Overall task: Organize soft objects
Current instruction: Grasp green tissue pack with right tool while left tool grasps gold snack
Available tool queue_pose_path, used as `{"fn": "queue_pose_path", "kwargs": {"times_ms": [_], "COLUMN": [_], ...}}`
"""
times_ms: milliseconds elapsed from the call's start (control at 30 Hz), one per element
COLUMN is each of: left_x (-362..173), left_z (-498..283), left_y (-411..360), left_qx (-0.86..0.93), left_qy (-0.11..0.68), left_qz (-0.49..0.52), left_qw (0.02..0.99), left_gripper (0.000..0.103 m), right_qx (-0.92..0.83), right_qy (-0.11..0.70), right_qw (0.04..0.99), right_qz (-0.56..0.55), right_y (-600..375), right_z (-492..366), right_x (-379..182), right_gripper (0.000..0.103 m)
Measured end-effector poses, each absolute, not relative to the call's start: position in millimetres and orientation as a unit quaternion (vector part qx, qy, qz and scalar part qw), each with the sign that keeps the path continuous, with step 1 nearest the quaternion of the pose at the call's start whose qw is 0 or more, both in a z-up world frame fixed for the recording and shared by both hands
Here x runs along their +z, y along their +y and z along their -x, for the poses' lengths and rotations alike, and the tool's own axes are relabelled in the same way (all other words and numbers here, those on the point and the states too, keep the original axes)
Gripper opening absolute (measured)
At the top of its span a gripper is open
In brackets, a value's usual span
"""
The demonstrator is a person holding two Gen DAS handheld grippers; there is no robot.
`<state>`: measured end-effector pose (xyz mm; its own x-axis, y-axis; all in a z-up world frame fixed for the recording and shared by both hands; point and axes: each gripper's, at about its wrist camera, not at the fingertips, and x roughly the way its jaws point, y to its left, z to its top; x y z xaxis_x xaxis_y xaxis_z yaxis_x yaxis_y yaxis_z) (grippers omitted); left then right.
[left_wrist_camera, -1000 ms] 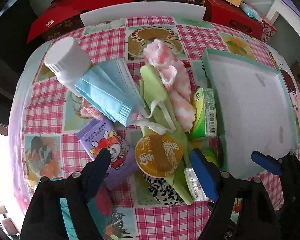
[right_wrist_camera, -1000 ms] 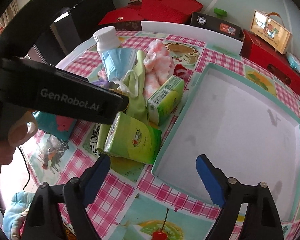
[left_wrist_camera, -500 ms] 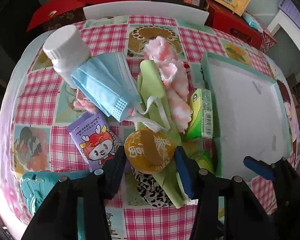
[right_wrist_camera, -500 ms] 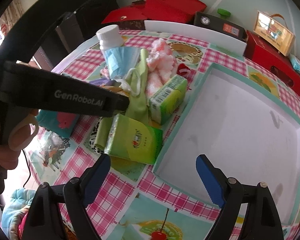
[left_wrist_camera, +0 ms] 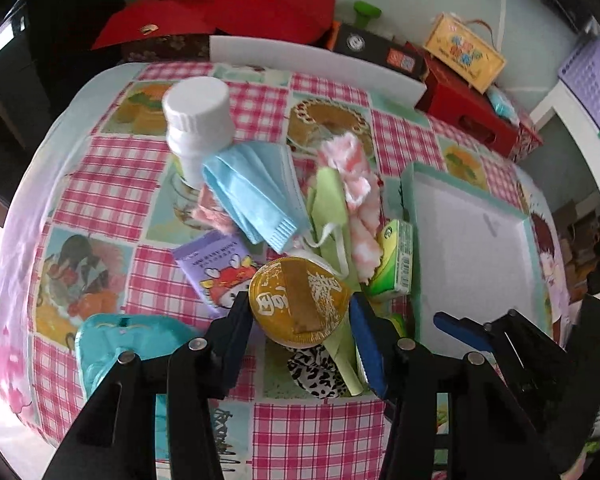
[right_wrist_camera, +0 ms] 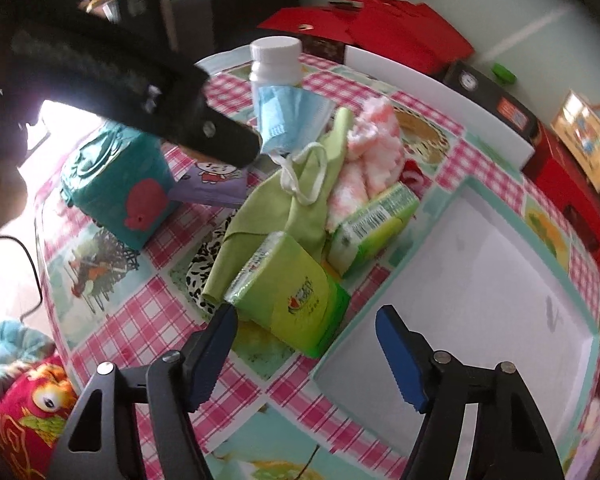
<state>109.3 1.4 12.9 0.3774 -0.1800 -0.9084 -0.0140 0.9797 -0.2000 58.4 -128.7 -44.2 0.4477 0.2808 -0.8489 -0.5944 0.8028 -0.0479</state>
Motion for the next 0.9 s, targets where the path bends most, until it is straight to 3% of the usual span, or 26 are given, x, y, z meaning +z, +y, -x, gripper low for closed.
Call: {"fn": "queue_pose_path", "kwargs": {"times_ms": [233, 500, 900], "left_x": [22, 19, 17], "left_z": [-103, -103, -103], "left_y": [21, 25, 28], "left_qx": [-0.034, -0.036, -0.027], "left_qy": [0.54, 0.54, 0.53], "left_qz": [0.107, 0.118, 0.138], "left_qw": [0.834, 0.833, 0.836], "left_gripper": [0.051, 0.051, 0.051], "right_qx": [0.299, 0.323, 0.283], "right_qy": [0.458, 0.467, 0.462], "right_qw": [0.815, 0.801, 0.838], "right_qz": [0.19, 0.189, 0.067], "right_y": [-120, -112, -136], "right_z": [-72, -87, -90], "right_x": [-46, -54, -53], "right_gripper": [0.073, 0.063, 0.061]}}
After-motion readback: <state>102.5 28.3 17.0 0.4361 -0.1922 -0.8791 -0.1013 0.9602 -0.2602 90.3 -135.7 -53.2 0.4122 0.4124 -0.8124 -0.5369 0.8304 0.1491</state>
